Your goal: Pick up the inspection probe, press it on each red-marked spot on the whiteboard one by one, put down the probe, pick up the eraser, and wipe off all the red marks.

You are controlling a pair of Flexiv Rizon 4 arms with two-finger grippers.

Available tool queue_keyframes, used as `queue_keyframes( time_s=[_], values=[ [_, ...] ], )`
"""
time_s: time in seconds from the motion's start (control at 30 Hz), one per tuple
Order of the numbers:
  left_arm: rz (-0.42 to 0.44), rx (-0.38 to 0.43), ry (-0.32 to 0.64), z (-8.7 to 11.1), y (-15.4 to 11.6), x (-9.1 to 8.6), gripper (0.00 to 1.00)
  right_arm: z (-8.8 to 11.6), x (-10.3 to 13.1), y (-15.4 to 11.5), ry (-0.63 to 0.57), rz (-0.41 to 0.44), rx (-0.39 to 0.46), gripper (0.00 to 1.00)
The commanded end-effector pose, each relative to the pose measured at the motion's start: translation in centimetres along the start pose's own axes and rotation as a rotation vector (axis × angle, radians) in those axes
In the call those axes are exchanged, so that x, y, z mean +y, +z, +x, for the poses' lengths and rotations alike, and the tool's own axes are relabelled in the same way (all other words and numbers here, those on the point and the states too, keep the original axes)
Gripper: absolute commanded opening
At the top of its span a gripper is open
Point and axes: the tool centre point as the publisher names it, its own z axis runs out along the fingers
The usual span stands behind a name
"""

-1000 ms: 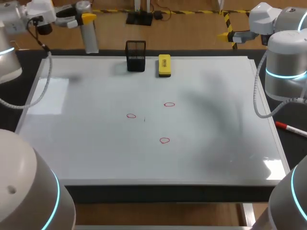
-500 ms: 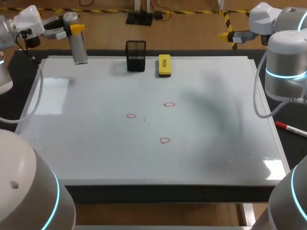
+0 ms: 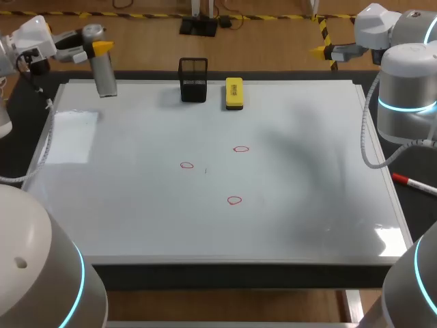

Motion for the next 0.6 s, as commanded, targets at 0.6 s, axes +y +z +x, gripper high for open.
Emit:
queue_keyframes(
  time_s=[0.6],
  values=[
    [-0.006,-0.015,-0.013,0.11,-0.66,0.06,0.00,-0.04,0.00,0.03,0.000,0.001,0.001,1.00]
  ],
)
